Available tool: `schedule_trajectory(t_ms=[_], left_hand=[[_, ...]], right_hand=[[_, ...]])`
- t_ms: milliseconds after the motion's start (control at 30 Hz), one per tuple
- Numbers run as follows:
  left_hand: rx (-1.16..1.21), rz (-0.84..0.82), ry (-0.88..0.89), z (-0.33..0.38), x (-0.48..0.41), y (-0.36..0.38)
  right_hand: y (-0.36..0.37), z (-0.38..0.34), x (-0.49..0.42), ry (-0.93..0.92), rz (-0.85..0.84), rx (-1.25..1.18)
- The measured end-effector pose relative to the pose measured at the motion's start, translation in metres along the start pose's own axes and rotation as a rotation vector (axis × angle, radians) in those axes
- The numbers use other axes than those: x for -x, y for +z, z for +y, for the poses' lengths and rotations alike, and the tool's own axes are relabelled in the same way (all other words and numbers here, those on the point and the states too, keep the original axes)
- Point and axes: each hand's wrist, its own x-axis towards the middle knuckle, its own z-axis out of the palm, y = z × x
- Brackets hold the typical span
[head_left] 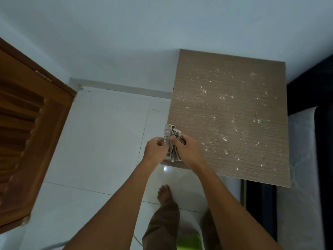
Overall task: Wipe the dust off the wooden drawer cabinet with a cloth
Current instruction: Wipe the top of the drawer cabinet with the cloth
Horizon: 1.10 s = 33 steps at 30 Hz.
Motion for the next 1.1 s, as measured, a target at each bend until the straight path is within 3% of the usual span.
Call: schedule_trajectory(t_ms=[133, 200, 300, 400, 667, 800, 933, 1100], left_hand=[[0.282, -0.184, -0.008, 0.025, 0.001, -0.025], [0.42, -0.313, 0.009, 0.036, 0.006, -0.034], [0.615, -0.508, 0.0, 0.052, 0.015, -0.041], [0.683, -0.62, 0.002, 0.065, 0.018, -0.04], [0.312, -0.368, 0.121, 0.097, 0.003, -0.02], [0.08, -0.046, 0.186, 0.107, -0.032, -0.003], [-0.04, 0.094, 0.185, 0.114, -0.08, 0.013], [-0.227, 0.188, 0.084, 0.107, -0.128, 0.031]], right_hand=[[-0.009, -0.012, 0.0, -0.076, 0.068, 0.003], [-0.018, -0.019, 0.002, -0.051, 0.086, -0.117], [-0.035, -0.03, 0.012, 0.053, -0.081, -0.43], [-0.051, -0.04, 0.02, 0.125, -0.233, -0.514], [-0.074, -0.056, 0.011, 0.033, 0.068, -0.462], [-0.103, -0.049, -0.014, 0.045, 0.191, -0.471], [-0.139, -0.04, -0.054, 0.023, 0.2, -0.455], [-0.174, -0.05, -0.12, -0.114, 0.231, -0.119]])
